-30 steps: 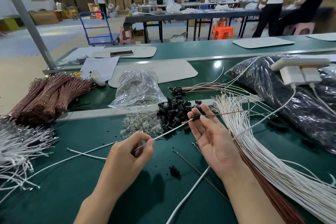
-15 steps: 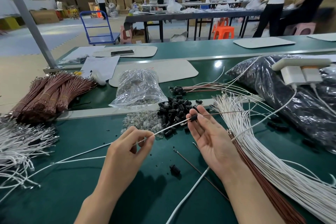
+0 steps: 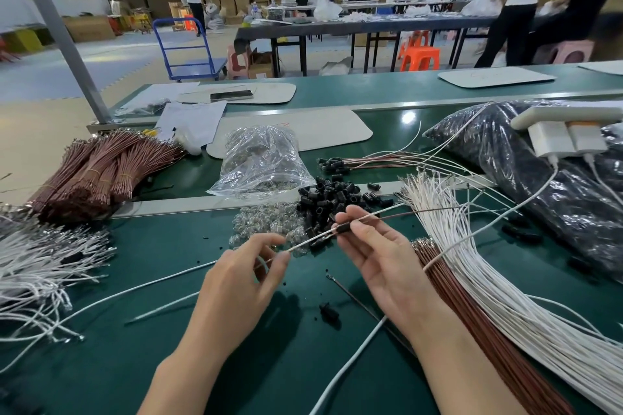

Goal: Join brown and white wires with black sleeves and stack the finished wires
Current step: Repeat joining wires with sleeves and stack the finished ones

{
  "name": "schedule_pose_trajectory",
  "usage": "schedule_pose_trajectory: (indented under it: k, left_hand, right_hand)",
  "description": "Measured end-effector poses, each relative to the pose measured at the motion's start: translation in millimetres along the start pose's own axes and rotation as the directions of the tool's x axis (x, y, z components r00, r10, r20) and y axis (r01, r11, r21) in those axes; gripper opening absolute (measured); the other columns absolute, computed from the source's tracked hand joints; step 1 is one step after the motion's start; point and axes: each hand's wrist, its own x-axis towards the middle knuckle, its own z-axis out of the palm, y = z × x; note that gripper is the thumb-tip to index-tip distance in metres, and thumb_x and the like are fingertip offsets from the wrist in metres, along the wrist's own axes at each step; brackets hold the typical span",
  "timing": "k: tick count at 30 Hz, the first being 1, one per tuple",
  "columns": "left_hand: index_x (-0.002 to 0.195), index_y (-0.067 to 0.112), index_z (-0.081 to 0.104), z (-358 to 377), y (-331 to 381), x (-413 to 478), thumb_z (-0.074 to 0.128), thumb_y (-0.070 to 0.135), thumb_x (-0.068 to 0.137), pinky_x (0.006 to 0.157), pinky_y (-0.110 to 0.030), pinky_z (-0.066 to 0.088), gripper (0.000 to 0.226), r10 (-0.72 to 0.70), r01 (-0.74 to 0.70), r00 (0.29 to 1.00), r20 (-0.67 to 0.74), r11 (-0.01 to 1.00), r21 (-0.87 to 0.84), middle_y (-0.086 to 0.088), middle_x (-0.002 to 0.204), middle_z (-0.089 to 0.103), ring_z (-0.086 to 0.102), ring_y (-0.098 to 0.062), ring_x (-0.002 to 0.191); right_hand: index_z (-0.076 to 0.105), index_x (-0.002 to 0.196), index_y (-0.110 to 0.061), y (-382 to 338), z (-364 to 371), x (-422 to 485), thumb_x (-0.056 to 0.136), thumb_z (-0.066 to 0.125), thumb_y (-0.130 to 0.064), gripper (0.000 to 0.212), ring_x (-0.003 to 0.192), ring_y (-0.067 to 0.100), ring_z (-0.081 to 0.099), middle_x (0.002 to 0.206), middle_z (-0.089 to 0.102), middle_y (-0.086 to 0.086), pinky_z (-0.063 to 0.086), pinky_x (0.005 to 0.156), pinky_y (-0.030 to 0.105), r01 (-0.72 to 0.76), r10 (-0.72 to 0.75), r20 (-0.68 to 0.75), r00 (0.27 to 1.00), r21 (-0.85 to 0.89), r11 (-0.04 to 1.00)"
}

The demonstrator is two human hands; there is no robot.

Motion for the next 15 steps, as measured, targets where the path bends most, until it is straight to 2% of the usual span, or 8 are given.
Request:
schedule_pose_trajectory:
  k: [2, 4, 7, 10, 13, 15]
  left_hand:
    - [0.095, 0.048, 0.056, -2, -4, 1, 0.051, 0.054, 0.092, 0.073, -0.023, 0.047, 0.009, -0.015, 0.015, 1.000, 0.006, 1.000, -0.026, 0.028, 0.101, 0.062, 0.059, -0.004, 0.087]
    - [0.094, 0.046, 0.057, 0, -3, 1, 0.053, 0.049, 0.093, 0.075, -0.026, 0.050, 0.005, -0.023, 0.022, 1.000, -0.002, 0.997, -0.074, 0.026, 0.099, 0.064, 0.062, -0.006, 0.090]
    - [0.097, 0.044, 0.057, 5, 5, -1, 0.051, 0.049, 0.095, 0.075, -0.031, 0.055, 0.009, 0.016, -0.016, 1.000, 0.004, 0.994, -0.106, 0.022, 0.097, 0.064, 0.064, -0.008, 0.090]
    - [0.104, 0.047, 0.054, 7, 8, -1, 0.046, 0.057, 0.095, 0.072, -0.031, 0.055, 0.016, 0.027, -0.025, 0.999, 0.027, 0.997, -0.078, 0.025, 0.098, 0.062, 0.063, -0.005, 0.088]
    - [0.110, 0.052, 0.045, 1, -2, 0, 0.042, 0.063, 0.094, 0.071, -0.028, 0.054, 0.020, -0.008, 0.013, 0.996, 0.093, 0.999, -0.048, 0.028, 0.099, 0.060, 0.063, -0.003, 0.084]
    - [0.105, 0.052, 0.047, -4, -9, 1, 0.042, 0.063, 0.093, 0.071, -0.030, 0.053, 0.017, -0.033, 0.035, 0.992, 0.125, 0.999, -0.016, 0.029, 0.097, 0.061, 0.063, -0.004, 0.081]
  right_hand:
    - [0.071, 0.112, -0.003, -5, -3, 0, 0.094, 0.055, 0.003, 0.025, 0.093, 0.020, 0.073, 0.110, 0.074, 0.016, 0.061, 0.083, 0.028, 0.003, -0.003, -0.017, 1.000, 0.019, 1.000]
    - [0.070, 0.116, -0.002, -4, -1, -1, 0.095, 0.054, 0.003, 0.027, 0.095, 0.021, 0.073, 0.113, 0.073, 0.017, 0.061, 0.085, 0.029, -0.016, 0.016, 0.001, 1.000, 0.008, 1.000]
    - [0.069, 0.117, -0.003, 8, 7, -4, 0.097, 0.052, 0.002, 0.027, 0.099, 0.020, 0.073, 0.115, 0.073, 0.017, 0.060, 0.084, 0.028, -0.088, 0.094, 0.071, 0.993, -0.075, 0.993]
    - [0.071, 0.114, -0.004, 14, 12, -5, 0.098, 0.052, 0.002, 0.025, 0.101, 0.020, 0.072, 0.114, 0.074, 0.016, 0.059, 0.084, 0.027, -0.107, 0.124, 0.104, 0.987, -0.153, 0.982]
    - [0.074, 0.108, -0.004, 4, 6, -3, 0.097, 0.053, 0.004, 0.025, 0.095, 0.021, 0.073, 0.111, 0.074, 0.018, 0.061, 0.081, 0.028, -0.051, 0.054, 0.030, 0.998, -0.082, 0.995]
    - [0.072, 0.110, -0.002, -6, -3, -1, 0.096, 0.053, 0.005, 0.025, 0.093, 0.022, 0.072, 0.111, 0.074, 0.018, 0.061, 0.083, 0.030, -0.003, 0.003, -0.031, 1.000, -0.021, 1.000]
